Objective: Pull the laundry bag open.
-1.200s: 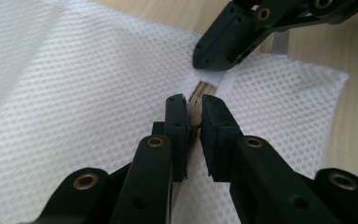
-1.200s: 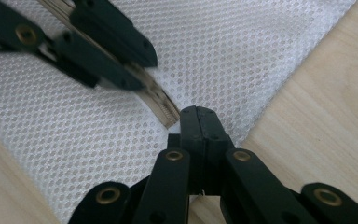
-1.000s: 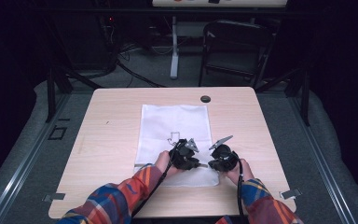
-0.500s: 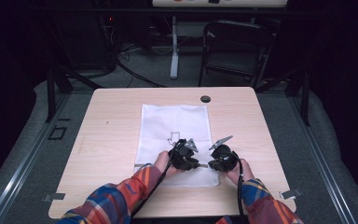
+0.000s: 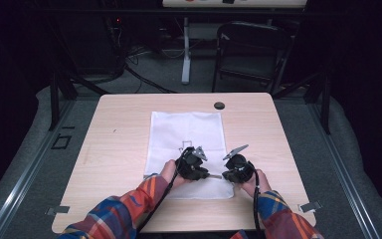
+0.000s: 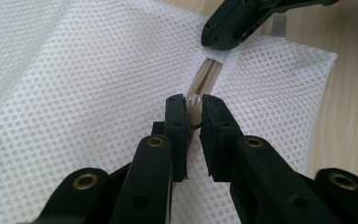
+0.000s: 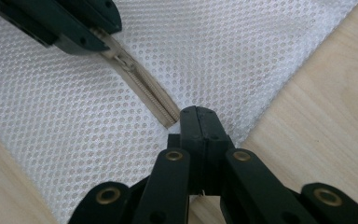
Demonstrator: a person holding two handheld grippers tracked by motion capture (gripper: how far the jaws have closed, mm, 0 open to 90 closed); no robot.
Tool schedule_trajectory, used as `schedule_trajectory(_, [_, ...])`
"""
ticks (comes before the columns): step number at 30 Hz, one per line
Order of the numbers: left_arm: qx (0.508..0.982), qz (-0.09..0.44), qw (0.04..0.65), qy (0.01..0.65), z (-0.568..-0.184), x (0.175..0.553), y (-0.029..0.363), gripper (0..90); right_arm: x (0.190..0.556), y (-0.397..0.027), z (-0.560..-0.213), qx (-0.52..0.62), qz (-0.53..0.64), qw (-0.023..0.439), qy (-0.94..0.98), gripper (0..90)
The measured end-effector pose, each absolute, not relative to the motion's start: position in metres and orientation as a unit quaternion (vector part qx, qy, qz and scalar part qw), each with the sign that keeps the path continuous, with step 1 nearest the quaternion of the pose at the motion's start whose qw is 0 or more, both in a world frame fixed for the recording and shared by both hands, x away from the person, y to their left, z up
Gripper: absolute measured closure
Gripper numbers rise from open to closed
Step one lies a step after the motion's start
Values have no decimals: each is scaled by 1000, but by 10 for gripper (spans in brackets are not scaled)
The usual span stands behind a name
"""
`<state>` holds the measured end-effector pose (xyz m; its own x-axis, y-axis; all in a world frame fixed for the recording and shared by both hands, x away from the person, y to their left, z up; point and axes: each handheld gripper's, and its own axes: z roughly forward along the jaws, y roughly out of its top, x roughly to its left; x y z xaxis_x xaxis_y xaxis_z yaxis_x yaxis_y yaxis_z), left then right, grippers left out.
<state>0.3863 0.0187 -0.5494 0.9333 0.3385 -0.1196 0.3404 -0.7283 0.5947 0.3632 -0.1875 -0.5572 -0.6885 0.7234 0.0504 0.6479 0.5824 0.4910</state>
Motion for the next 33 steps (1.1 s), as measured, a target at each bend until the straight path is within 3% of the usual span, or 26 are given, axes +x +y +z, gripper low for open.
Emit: schedule_trajectory(33, [932,-11,308,192,-545,384,43,811,363,-187,-557,386,242,77,887,900])
